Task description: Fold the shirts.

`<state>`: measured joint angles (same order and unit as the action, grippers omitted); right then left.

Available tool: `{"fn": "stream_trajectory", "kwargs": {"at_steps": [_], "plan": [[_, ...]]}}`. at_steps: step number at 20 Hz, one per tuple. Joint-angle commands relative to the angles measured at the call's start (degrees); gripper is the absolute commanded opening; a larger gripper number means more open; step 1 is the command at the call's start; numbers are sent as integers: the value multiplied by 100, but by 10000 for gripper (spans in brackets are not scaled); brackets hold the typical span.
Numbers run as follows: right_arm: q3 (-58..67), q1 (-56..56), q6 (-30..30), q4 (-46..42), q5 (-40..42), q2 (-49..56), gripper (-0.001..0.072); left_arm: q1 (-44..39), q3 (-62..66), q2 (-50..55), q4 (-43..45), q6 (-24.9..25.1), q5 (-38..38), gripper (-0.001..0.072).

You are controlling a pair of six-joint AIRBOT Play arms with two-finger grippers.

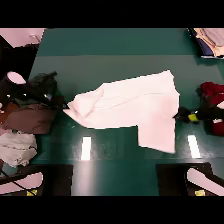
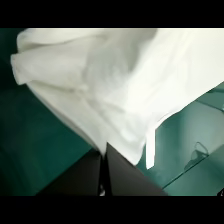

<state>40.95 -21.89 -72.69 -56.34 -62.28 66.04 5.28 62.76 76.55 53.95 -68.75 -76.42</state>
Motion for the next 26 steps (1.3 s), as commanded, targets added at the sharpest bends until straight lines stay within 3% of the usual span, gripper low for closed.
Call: {"fn": "stream_trajectory", "kwargs": {"at_steps": [1, 4, 11, 14, 18, 22, 26], "plan": [[817, 63, 24, 538, -81, -664, 16, 160, 826, -514, -339, -356, 203, 23], [2389, 59, -39, 929, -76, -1176, 16, 420, 2312, -861, -732, -643, 197, 23], [5904, 59, -179, 658, -74, -1794, 15, 442, 5862, -1427, -743, -787, 662, 23], [6867, 59, -400, 46, -98, -2039, 16, 442, 5974, -2138, -579, -778, 1508, 23], [7764, 59, -789, -1141, -509, -2253, 15, 442, 5974, -2986, -374, -778, 1906, 23], [8258, 59, -997, -2083, -1091, -2216, 14, 442, 5960, -3246, -302, -782, 1574, 23], [8244, 61, -999, -2081, -2280, -1497, 13, 442, 4719, -3108, -98, -1062, 892, 23]]}}
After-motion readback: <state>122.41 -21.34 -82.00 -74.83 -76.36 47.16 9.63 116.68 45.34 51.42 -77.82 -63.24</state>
